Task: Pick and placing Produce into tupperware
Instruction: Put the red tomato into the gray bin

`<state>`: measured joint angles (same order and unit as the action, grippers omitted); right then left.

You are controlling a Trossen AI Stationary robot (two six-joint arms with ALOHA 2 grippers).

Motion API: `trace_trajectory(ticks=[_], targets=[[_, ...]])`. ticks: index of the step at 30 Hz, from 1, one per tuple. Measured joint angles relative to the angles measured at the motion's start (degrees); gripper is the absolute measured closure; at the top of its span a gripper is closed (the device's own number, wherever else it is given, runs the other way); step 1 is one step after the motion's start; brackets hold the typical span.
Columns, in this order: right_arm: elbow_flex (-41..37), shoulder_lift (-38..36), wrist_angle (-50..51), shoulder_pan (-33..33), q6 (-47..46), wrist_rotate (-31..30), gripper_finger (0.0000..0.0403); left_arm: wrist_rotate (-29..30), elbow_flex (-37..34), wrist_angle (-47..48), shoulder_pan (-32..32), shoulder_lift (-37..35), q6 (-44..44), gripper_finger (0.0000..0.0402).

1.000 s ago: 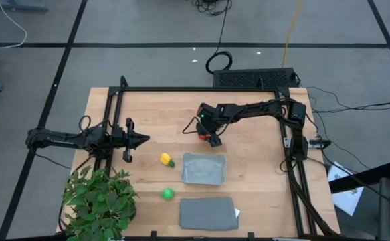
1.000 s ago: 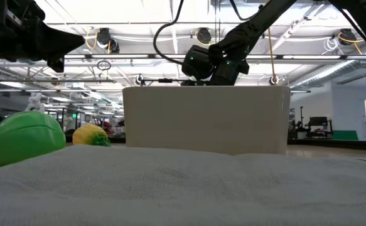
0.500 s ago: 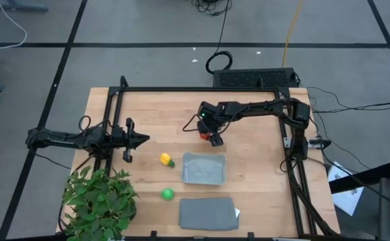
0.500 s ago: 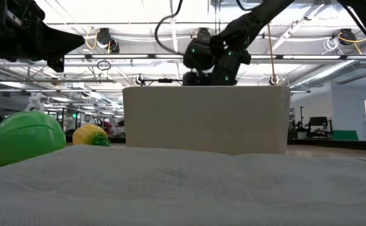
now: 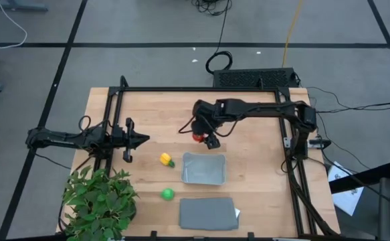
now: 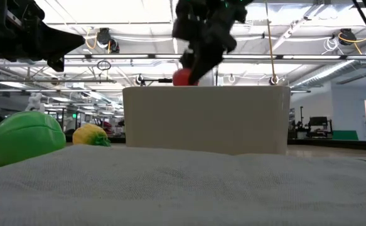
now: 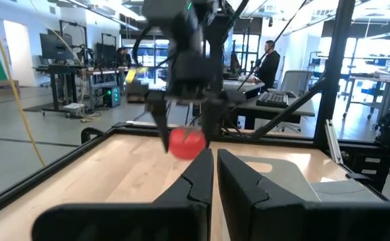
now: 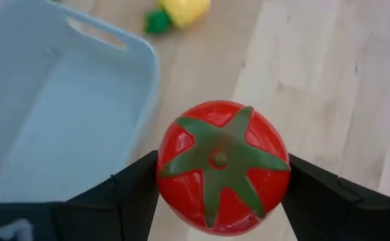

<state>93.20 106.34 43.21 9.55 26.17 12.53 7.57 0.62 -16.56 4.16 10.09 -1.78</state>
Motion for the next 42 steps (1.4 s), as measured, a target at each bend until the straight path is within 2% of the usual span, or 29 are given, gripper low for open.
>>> trace_trajectory(ticks=[7,10,16,21,30,36,38,42], targets=[[8.33,-0.02,5.01,-2.69,-2.05,5.62,0.0145,0.0,0.0,0.0,-0.01,0.0,-0.09,0.0376],[10.06,-0.04,6.53,-3.19,-2.12,5.82,0.0145,0.0,0.0,0.0,-0.01,0.0,-0.12,0.0376],[10.1,0.0,7.35,-3.31,-1.4,6.11,0.0146,0.0,0.0,0.0,0.01,0.0,-0.2,0.0376],[8.38,0.48,5.75,-3.93,1.77,11.84,0.0142,0.02,0.0,0.0,0.0,0.0,0.0,0.0376],[8.07,4.63,5.32,-8.93,10.54,11.51,0.0145,0.04,0.0,0.0,-0.01,0.0,0.02,0.0376],[8.05,6.27,6.7,-11.62,19.3,8.35,0.014,0.04,0.0,0.02,0.01,0.02,-0.09,0.0376],[8.03,6.36,6.16,-12.24,18.99,5.73,0.014,0.04,0.0,0.0,-0.01,0.0,-0.24,0.0376],[8.02,7.35,4.98,-12.34,13.18,5.54,0.0144,0.04,0.0,0.02,0.01,0.0,-0.5,0.0376]])
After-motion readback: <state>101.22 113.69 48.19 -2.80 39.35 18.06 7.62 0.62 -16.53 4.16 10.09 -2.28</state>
